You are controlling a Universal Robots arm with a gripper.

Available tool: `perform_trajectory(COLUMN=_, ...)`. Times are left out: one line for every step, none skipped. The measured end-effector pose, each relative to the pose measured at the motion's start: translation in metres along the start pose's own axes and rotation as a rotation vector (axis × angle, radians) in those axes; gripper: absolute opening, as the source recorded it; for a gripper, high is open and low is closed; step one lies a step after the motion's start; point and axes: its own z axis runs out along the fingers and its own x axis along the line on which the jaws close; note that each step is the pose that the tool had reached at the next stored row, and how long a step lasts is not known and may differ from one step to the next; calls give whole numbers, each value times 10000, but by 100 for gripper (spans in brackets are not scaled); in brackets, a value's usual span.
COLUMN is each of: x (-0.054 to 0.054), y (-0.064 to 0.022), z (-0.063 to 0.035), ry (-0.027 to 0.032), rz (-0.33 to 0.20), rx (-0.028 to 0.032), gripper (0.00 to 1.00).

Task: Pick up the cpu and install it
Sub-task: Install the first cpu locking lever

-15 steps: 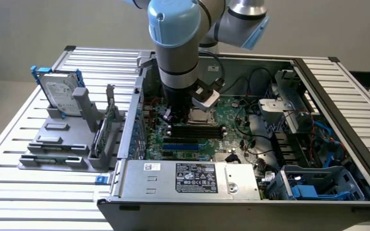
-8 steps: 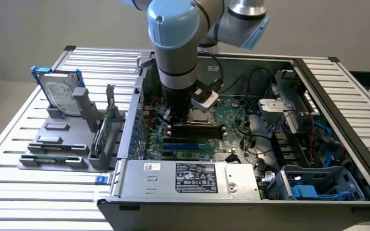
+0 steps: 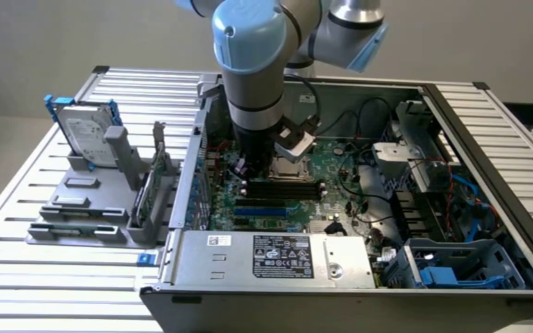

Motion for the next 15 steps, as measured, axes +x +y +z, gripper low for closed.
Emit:
perform_trajectory(x=0, y=-2, z=7, ry=4, rz=0, rx=3, gripper=11)
perform_trajectory(x=1, y=-3, z=14, ry=7, rz=1, rx=5, gripper=11)
perform_trajectory(x=1, y=-5, z=22, ry=8, rz=1, rx=7, gripper=11)
perform_trajectory(x=0, y=-6, z=30, ry=8, rz=1, rx=8, gripper=11)
perform_trajectory(x=0, y=-7, z=38, ry=10, rz=1, rx=9, gripper=11)
perform_trajectory(x=0, y=-9, z=47, ry=11, rz=2, rx=10, gripper=11)
perform_trajectory(x=0, y=-10, z=53, ry=11, rz=2, rx=11, gripper=11)
perform_trajectory(x=0, y=-12, z=60, ry=11, rz=2, rx=12, gripper=11)
perform_trajectory(x=1, y=-14, z=66, ry=14, rz=2, rx=14, gripper=11)
perform_trajectory(x=1, y=-15, z=73, ry=16, rz=2, rx=13, gripper=11)
perform_trajectory(x=1, y=-16, z=78, ry=15, rz=2, rx=11, gripper=11)
perform_trajectory(x=1, y=-17, z=81, ry=13, rz=1, rx=12, gripper=11)
perform_trajectory(x=1, y=-19, z=84, ry=11, rz=1, rx=12, gripper=11)
perform_trajectory(x=2, y=-20, z=86, ry=11, rz=2, rx=12, gripper=11)
perform_trajectory(x=2, y=-20, z=87, ry=10, rz=2, rx=12, gripper=11)
